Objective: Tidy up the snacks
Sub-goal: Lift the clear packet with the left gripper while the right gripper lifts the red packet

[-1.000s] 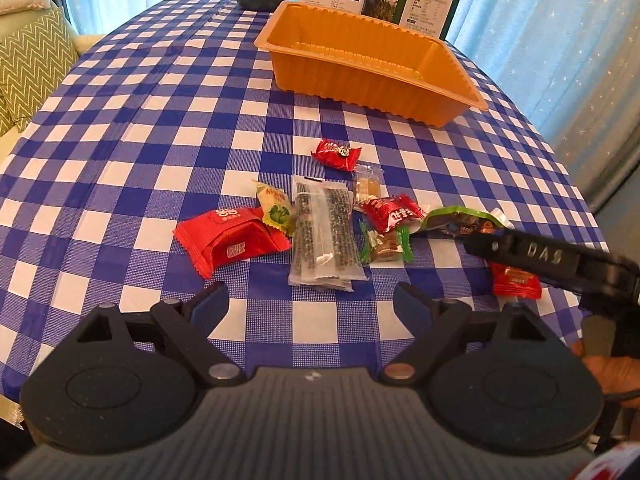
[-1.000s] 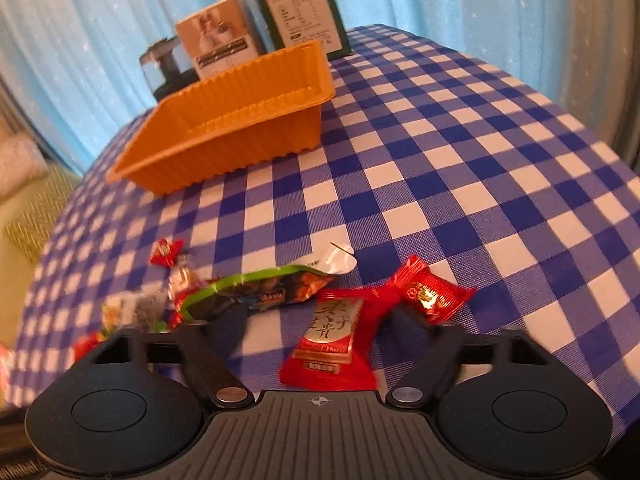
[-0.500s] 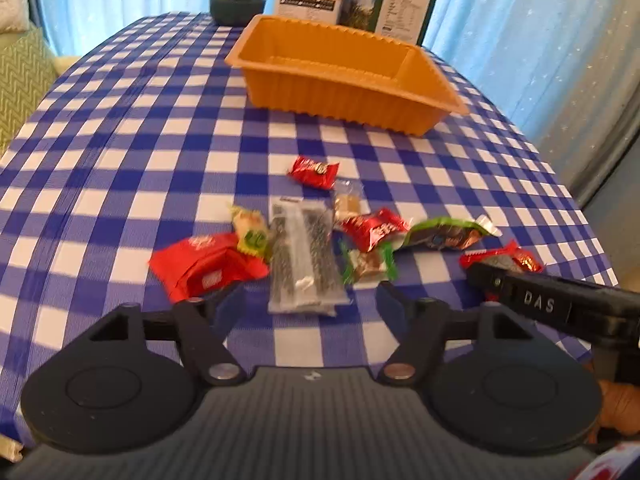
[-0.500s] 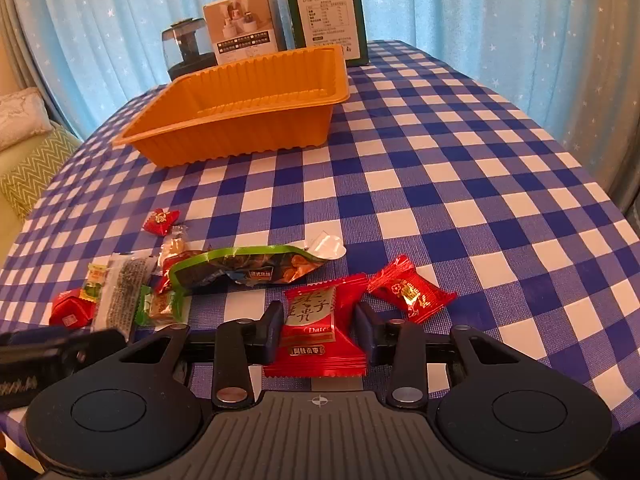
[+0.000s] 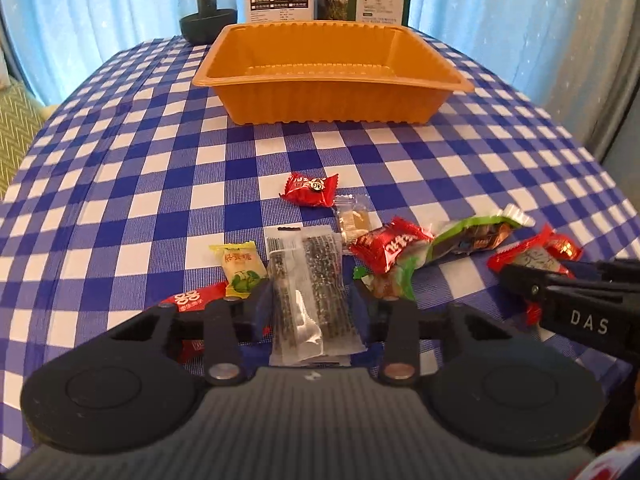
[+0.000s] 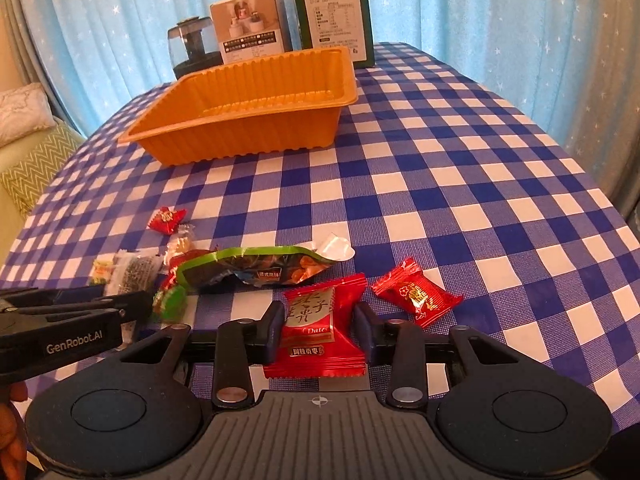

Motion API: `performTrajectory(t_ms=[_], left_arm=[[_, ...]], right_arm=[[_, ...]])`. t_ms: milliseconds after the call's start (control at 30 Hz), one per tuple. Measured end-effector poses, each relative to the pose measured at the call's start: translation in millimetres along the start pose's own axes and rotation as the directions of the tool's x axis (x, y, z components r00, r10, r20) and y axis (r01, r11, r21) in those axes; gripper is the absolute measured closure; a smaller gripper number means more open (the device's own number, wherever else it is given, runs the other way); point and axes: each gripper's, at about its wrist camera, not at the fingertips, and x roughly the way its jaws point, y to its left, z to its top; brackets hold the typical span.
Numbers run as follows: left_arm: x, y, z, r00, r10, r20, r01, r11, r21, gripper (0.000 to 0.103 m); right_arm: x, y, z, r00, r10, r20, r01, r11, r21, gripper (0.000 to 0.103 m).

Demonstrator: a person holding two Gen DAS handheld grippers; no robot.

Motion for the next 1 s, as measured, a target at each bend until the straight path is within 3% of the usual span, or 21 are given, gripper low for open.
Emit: performTrajectory(t_ms=[267,700,767,800,1000], left_arm=[[-3,-8,-5,1.0,0.024,-0.006,-0.024,0.998,0.05,0.069],[-2,-8,-6,0.999,0.033,-0.001,-0.033,0.998,0.045,0.069],[-3,-7,-7,1.0,0.031,-0.001,-0.031,0.999,0.041,0.069],[-4,-7,-7,1.0,0.03,-0.001,-0.03,0.999,0.038,0.069],[-11,-2,-10,1.0,0.022,0.001,-0.022,1.0,0.001,0.07]], right_arm=[[4,3,-1,0.999,-0.037,-0.004,0.037,0.997,-0.06,0.064],[9,7,-1,0.998,-0.056,-0.003,0.056,0.993,-0.103,0.058],[8,5,-1,0.999,-0.055,-0.001,0.054,0.994,-0.091,0.059],[7,5,-1,0.998,-0.056,0.002,0.056,0.994,-0.088,0.067],[-4,2,-1,0.998,-0.048,0.041,0.051,0.996,-0.074,0.07]])
